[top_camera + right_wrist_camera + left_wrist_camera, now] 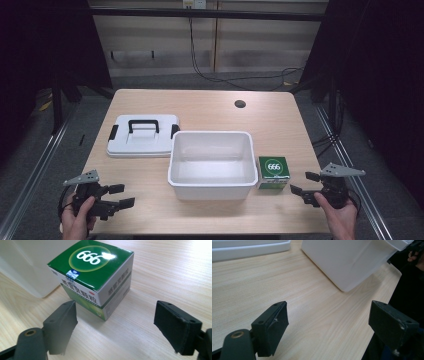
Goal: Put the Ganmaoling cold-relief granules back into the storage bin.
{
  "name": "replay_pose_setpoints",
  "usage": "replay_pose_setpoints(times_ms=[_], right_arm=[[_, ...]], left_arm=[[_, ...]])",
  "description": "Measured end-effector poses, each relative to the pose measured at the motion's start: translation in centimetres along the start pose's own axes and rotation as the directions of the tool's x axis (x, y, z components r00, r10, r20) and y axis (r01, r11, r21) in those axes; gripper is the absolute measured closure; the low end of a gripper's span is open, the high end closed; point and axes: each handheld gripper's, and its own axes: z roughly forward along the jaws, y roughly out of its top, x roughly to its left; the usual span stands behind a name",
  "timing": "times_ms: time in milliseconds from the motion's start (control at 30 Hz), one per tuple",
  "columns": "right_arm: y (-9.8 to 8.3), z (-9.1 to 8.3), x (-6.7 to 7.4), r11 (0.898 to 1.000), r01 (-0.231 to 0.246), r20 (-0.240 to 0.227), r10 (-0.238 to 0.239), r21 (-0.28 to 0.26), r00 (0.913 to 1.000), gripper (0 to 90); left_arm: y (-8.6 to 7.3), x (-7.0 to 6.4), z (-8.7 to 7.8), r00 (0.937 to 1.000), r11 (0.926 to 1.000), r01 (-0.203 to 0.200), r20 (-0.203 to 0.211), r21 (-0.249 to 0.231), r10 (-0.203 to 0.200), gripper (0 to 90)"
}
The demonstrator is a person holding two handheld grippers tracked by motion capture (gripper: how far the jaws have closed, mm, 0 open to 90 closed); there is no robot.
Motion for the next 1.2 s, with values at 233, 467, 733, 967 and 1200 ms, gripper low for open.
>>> replay_pose_setpoints(times_ms=[233,467,733,967,1200], right_arm=[[-0.2,-0.1,0.0,1.0,0.005,-0.036,-0.006,-0.028,0.9993,13.5],[-0.1,0.0,0.4,0.999,0.01,-0.038,-0.012,-0.05,0.9992,13.5],[0.1,-0.4,0.6,0.979,0.082,-0.069,-0.097,-0.187,0.9929,13.2],[1.9,-0.8,1.3,0.979,0.121,-0.059,-0.132,-0.163,0.9895,13.1],[4.0,-0.4,1.4,0.974,0.19,-0.061,-0.199,-0.124,0.9781,12.9]], left_arm=[[0.0,0.1,0.0,1.0,1.0,0.004,-0.008,0.0,-0.004,16.0],[-0.1,0.1,0.1,1.0,0.9999,0.009,-0.003,0.004,-0.009,16.0],[0.0,0.0,0.0,1.0,1.0,0.0,-0.004,0.002,0.0,16.0],[0.0,-0.1,0.0,1.0,1.0,-0.002,0.0,0.003,0.002,16.0],[-0.1,-0.1,0.0,1.0,1.0,0.004,-0.003,0.004,-0.004,16.0]])
